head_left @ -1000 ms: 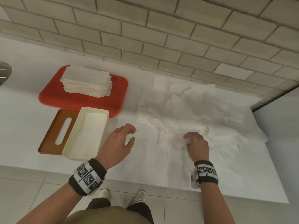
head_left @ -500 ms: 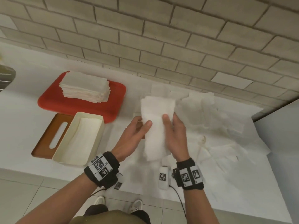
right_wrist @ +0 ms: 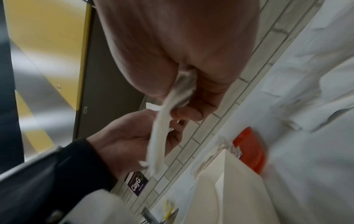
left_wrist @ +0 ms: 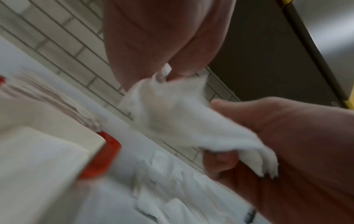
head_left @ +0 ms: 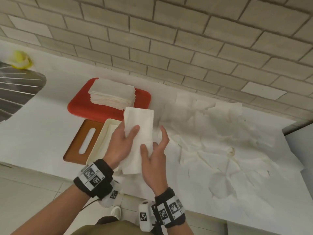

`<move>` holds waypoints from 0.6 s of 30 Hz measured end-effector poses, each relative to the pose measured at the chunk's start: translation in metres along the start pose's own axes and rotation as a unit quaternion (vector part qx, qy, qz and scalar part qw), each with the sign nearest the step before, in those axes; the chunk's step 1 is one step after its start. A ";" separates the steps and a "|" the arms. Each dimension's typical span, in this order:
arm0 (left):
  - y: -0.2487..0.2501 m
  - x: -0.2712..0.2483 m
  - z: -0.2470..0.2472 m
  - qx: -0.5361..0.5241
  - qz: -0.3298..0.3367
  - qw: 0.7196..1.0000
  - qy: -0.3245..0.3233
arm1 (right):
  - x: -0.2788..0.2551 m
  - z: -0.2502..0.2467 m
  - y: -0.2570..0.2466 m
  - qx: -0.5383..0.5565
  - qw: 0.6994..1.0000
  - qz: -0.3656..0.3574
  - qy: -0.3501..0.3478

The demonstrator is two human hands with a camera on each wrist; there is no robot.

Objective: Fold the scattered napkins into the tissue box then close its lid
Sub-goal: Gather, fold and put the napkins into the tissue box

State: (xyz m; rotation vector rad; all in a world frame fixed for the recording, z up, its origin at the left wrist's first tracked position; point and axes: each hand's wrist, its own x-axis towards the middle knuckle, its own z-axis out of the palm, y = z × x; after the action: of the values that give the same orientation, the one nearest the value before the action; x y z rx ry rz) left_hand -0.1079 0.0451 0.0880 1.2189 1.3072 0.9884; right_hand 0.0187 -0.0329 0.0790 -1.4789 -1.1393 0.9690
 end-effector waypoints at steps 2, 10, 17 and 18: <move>0.000 0.013 -0.030 0.048 0.020 0.998 0.020 | -0.003 0.021 -0.002 -0.035 0.999 -0.028 -0.024; -0.045 0.025 -0.110 0.361 0.047 0.932 -0.004 | 0.026 0.116 0.018 -0.274 0.944 0.097 -0.160; -0.059 -0.007 -0.091 0.338 0.091 0.937 -0.020 | 0.036 0.082 0.004 -0.340 0.922 0.090 -0.159; -0.056 -0.011 -0.085 0.326 0.100 0.940 -0.021 | 0.041 0.061 0.004 -0.343 0.930 0.067 -0.112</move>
State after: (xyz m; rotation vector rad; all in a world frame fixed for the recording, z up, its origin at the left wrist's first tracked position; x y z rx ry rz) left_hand -0.1997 0.0329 0.0440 1.8955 1.5570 0.6688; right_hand -0.0290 0.0205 0.0628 -2.0576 -1.6723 0.8862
